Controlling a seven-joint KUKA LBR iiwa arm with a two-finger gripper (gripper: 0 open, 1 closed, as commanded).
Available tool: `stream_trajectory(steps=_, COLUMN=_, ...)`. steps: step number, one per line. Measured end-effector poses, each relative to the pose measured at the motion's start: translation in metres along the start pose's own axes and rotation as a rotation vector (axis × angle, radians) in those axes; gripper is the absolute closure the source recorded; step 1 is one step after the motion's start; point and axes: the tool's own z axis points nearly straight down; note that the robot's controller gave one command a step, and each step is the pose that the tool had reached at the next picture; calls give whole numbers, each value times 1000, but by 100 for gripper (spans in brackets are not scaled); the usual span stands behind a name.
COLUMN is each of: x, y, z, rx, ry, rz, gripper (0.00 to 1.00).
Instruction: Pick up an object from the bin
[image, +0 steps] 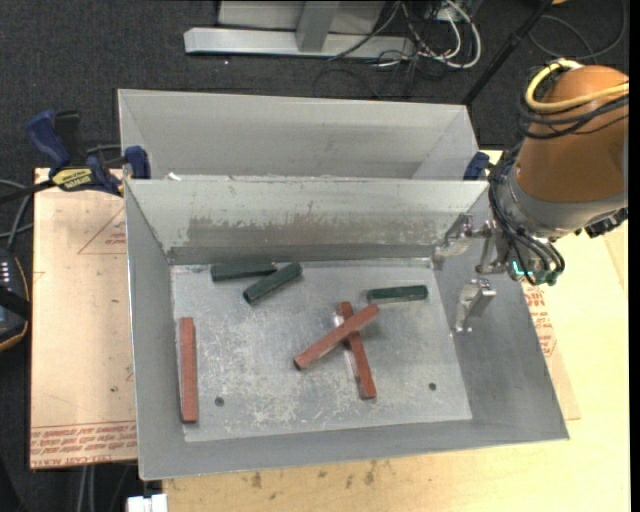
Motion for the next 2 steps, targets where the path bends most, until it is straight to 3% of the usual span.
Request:
stream_trajectory(steps=1, x=-1, y=0, z=-4, rx=1, ry=-8, rz=-3, gripper=0)
stream_trajectory(steps=2, x=-29, y=2, z=62, rx=2, ry=-14, rz=-16, gripper=0)
